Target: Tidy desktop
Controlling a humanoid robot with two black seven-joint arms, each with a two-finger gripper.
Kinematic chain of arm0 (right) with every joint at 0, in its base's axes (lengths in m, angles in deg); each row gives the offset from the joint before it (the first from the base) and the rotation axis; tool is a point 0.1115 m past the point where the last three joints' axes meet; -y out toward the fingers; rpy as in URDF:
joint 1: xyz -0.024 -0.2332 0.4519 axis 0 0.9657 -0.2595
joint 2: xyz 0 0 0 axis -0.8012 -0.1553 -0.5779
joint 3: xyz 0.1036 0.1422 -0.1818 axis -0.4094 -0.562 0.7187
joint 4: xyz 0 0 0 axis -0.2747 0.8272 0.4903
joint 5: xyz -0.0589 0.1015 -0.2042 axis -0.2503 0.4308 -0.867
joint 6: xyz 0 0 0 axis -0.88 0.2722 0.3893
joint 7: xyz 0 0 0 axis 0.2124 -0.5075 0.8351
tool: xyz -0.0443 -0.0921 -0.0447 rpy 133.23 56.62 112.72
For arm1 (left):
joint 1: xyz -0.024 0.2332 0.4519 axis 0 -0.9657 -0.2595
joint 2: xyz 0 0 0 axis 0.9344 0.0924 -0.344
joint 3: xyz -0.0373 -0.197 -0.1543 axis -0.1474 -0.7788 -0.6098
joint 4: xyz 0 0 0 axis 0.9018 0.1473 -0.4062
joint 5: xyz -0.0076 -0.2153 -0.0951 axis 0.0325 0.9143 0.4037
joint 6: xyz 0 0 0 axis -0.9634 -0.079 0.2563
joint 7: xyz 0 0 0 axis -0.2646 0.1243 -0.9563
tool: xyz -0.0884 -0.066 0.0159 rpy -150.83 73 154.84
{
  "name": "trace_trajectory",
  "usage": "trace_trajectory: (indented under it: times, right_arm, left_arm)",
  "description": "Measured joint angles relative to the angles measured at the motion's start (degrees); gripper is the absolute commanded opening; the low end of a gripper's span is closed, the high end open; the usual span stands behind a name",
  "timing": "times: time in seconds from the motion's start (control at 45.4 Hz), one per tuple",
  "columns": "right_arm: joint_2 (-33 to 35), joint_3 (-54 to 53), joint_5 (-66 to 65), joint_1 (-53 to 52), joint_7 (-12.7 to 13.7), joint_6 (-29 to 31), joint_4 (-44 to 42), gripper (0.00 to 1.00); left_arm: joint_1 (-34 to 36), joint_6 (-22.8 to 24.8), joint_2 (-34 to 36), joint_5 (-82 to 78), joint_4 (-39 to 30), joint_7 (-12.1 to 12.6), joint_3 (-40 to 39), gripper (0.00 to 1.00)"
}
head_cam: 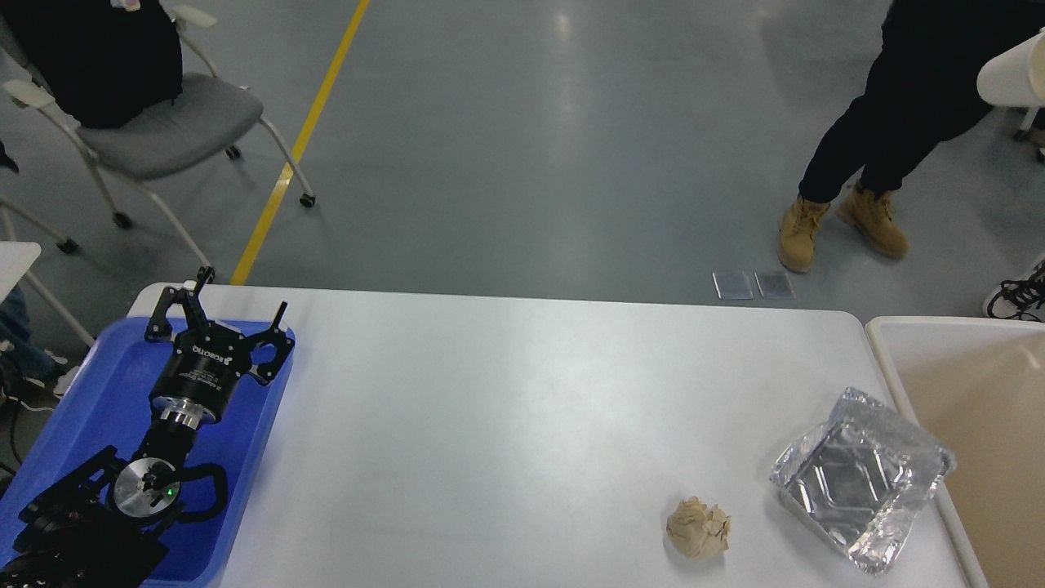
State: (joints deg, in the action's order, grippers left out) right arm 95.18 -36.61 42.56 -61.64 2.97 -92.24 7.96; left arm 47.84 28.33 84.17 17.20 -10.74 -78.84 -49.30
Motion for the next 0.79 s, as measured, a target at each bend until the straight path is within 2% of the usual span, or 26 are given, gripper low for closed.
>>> trace_trajectory:
  times: [0.154, 0.396, 0.594, 0.792]
  right_arm:
    - [-3.8, -17.1, 0.9, 16.9, 0.2, -4.2, -12.1, 0.00]
    - [-11.4, -35.7, 1.6, 33.9, 0.3, -6.4, -27.5, 0.00]
    - [-15.3, -45.3, 1.9, 43.3, 0.4, -5.9, -35.5, 0.00]
    - [-16.9, -50.5, 2.1, 50.9, 0.4, -4.5, -39.1, 0.00]
  left_arm:
    - [0.0, 0.0, 0.0, 0.0, 0.0, 0.0, 0.0, 0.99]
    - [0.1, -0.1, 0.0, 0.0, 0.0, 0.0, 0.0, 0.99]
    - [0.1, -0.1, 0.0, 0.0, 0.0, 0.0, 0.0, 0.99]
    - [0.0, -0.1, 0.0, 0.0, 0.0, 0.0, 0.0, 0.99]
